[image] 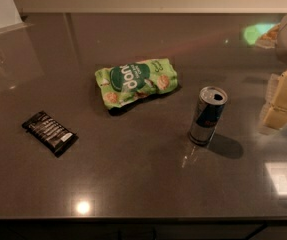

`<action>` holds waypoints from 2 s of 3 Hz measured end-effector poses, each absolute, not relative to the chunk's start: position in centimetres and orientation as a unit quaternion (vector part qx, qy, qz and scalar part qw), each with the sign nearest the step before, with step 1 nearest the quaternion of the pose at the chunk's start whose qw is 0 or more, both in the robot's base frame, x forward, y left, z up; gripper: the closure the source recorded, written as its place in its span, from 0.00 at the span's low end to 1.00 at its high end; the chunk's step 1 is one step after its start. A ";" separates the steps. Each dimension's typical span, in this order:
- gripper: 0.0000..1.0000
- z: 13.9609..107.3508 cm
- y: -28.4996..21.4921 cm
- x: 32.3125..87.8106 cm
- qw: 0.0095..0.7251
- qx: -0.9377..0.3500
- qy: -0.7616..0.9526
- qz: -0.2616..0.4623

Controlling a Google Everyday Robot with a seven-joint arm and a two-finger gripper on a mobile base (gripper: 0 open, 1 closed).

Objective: Pick redbull can

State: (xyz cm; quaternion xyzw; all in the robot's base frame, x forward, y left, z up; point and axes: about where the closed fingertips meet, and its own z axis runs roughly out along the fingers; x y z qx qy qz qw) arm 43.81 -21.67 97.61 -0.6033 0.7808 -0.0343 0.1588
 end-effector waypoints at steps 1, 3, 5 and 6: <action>0.00 97.6 -21.6 43.9 0.163 -0.604 0.780 -0.033; 0.00 95.8 -20.3 44.6 0.202 -0.610 0.766 0.005; 0.00 93.3 -17.7 44.9 0.243 -0.619 0.744 0.065; 0.00 92.2 -16.7 45.2 0.255 -0.618 0.738 0.091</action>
Offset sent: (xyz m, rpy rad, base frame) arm 0.0097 0.0097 -0.0185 0.0920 -0.0155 0.0359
